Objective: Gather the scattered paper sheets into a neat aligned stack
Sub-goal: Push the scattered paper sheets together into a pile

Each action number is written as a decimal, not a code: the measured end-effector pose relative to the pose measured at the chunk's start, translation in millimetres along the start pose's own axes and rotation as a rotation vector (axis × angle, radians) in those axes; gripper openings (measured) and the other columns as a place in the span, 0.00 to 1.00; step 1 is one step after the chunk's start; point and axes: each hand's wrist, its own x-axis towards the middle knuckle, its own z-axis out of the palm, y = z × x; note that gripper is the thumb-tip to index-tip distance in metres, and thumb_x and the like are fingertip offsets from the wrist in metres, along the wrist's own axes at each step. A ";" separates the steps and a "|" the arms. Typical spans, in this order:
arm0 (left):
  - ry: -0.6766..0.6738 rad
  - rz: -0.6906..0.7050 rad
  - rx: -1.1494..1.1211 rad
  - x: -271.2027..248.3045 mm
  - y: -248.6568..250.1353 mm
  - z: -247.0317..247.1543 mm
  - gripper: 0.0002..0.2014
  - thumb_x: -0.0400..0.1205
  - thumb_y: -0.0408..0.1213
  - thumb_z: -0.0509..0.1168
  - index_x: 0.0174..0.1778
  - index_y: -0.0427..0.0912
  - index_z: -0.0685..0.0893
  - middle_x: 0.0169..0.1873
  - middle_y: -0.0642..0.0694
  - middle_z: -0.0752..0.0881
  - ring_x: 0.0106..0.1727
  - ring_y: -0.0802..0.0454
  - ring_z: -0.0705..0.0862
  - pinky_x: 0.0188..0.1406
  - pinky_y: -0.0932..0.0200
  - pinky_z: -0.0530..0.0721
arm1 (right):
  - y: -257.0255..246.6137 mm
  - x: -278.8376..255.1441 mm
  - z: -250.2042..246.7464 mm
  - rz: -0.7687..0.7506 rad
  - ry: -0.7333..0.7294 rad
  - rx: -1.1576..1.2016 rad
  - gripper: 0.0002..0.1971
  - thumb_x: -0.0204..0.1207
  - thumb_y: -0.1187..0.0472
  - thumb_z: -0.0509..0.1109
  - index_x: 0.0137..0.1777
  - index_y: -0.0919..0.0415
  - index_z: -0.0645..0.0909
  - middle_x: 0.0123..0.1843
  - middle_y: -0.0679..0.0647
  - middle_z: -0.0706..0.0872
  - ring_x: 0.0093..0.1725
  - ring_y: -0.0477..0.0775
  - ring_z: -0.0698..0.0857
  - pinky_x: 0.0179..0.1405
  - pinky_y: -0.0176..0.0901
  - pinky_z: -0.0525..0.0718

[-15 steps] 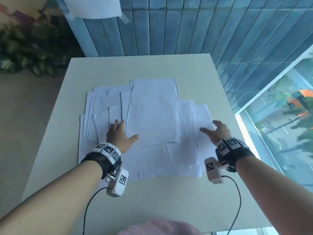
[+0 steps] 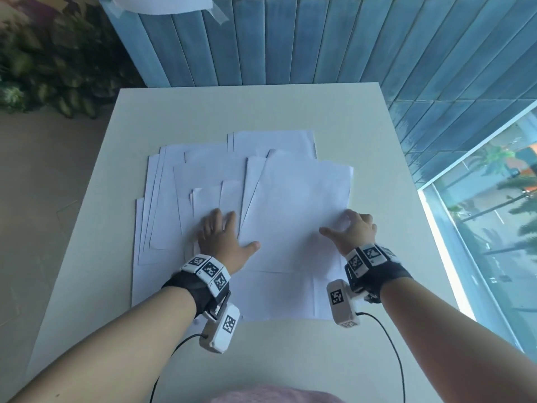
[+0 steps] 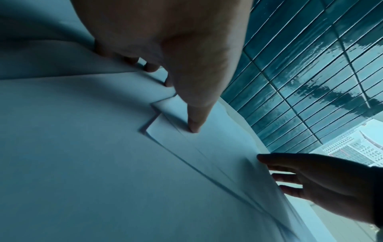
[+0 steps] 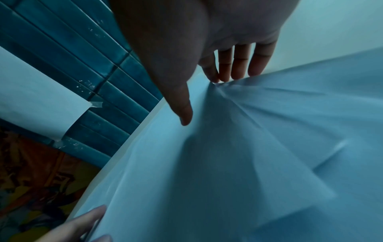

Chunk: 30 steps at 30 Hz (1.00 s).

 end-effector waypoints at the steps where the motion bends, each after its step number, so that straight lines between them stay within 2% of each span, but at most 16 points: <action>1: 0.005 0.022 -0.024 -1.5 -0.3 -0.1 0.45 0.74 0.65 0.66 0.83 0.49 0.58 0.86 0.42 0.48 0.86 0.39 0.46 0.84 0.42 0.51 | -0.8 -1.0 2.7 -0.009 -0.005 0.017 0.36 0.66 0.47 0.77 0.72 0.57 0.71 0.70 0.59 0.70 0.71 0.63 0.68 0.64 0.53 0.73; 3: 0.028 0.025 -0.108 -3.3 -6.6 -4.6 0.42 0.75 0.62 0.66 0.83 0.49 0.62 0.86 0.43 0.53 0.86 0.41 0.50 0.83 0.45 0.55 | 1.8 0.3 1.8 0.001 0.005 0.038 0.38 0.66 0.47 0.77 0.75 0.58 0.69 0.71 0.60 0.70 0.72 0.63 0.68 0.69 0.55 0.71; 5: 0.122 -0.047 -0.169 -3.5 -22.6 -15.4 0.40 0.76 0.61 0.67 0.82 0.46 0.65 0.85 0.43 0.58 0.85 0.40 0.55 0.81 0.43 0.60 | 7.3 5.0 -6.8 0.037 0.028 0.045 0.41 0.67 0.47 0.76 0.78 0.59 0.66 0.73 0.62 0.70 0.73 0.65 0.68 0.72 0.58 0.69; 7: 0.230 -0.217 -0.178 -2.1 -47.1 -27.8 0.42 0.75 0.61 0.67 0.81 0.44 0.65 0.84 0.42 0.60 0.83 0.37 0.58 0.78 0.39 0.64 | 12.9 11.3 -16.1 0.076 0.047 0.040 0.41 0.67 0.46 0.76 0.78 0.60 0.65 0.74 0.63 0.70 0.73 0.66 0.69 0.72 0.58 0.68; 8: 0.240 -0.333 -0.188 -1.4 -60.8 -33.5 0.44 0.74 0.63 0.68 0.81 0.43 0.64 0.83 0.41 0.60 0.82 0.36 0.58 0.77 0.37 0.64 | 14.3 14.0 -18.8 0.089 0.049 0.036 0.41 0.67 0.46 0.76 0.77 0.60 0.66 0.73 0.63 0.70 0.72 0.67 0.70 0.72 0.58 0.68; 10: 0.172 -0.545 -0.221 -0.6 -82.9 -41.1 0.51 0.69 0.67 0.69 0.82 0.39 0.60 0.82 0.39 0.59 0.80 0.35 0.58 0.74 0.35 0.65 | 13.4 16.0 -19.8 0.095 0.058 0.026 0.40 0.66 0.45 0.76 0.76 0.59 0.69 0.72 0.63 0.70 0.71 0.67 0.71 0.71 0.56 0.69; 12: 0.106 -0.625 -0.209 0.2 -91.9 -43.9 0.57 0.66 0.71 0.69 0.81 0.36 0.59 0.78 0.37 0.60 0.77 0.35 0.61 0.71 0.35 0.67 | 6.0 15.1 -14.1 0.079 0.059 0.026 0.39 0.64 0.45 0.78 0.74 0.59 0.71 0.71 0.63 0.70 0.70 0.67 0.71 0.69 0.54 0.70; 17: 0.126 -0.555 -0.198 6.2 -83.3 -42.1 0.53 0.66 0.69 0.70 0.77 0.35 0.64 0.71 0.36 0.65 0.73 0.35 0.66 0.66 0.40 0.72 | -17.7 10.5 4.9 0.038 0.005 -0.002 0.40 0.62 0.48 0.80 0.73 0.57 0.69 0.69 0.60 0.68 0.72 0.64 0.66 0.64 0.54 0.73; 21: 0.132 -0.404 -0.253 8.8 -69.6 -33.1 0.41 0.74 0.61 0.68 0.77 0.39 0.68 0.75 0.37 0.64 0.75 0.35 0.64 0.69 0.41 0.73 | -21.5 9.0 11.7 0.026 0.007 0.010 0.42 0.60 0.51 0.82 0.74 0.55 0.68 0.69 0.59 0.68 0.72 0.63 0.66 0.63 0.53 0.74; 25: 0.104 -0.260 -0.355 8.3 -49.4 -26.2 0.32 0.79 0.52 0.66 0.77 0.42 0.70 0.74 0.38 0.65 0.74 0.35 0.64 0.70 0.45 0.72 | -21.1 6.8 14.1 0.003 -0.007 0.019 0.39 0.60 0.54 0.82 0.71 0.52 0.71 0.67 0.59 0.69 0.71 0.63 0.67 0.60 0.51 0.75; 27: 0.047 -0.194 -0.417 9.5 -45.0 -24.3 0.31 0.80 0.51 0.65 0.77 0.42 0.70 0.73 0.37 0.66 0.74 0.35 0.65 0.72 0.46 0.70 | -20.3 6.8 13.7 -0.004 -0.007 0.026 0.40 0.59 0.54 0.83 0.72 0.52 0.70 0.68 0.59 0.69 0.71 0.63 0.67 0.62 0.51 0.74; 30: -0.006 -0.128 -0.480 11.5 -47.9 -26.6 0.37 0.76 0.58 0.65 0.76 0.39 0.72 0.70 0.31 0.73 0.73 0.32 0.71 0.73 0.41 0.73 | -15.7 8.8 9.7 -0.002 0.011 0.051 0.45 0.60 0.53 0.83 0.77 0.55 0.66 0.71 0.59 0.69 0.73 0.63 0.68 0.69 0.53 0.71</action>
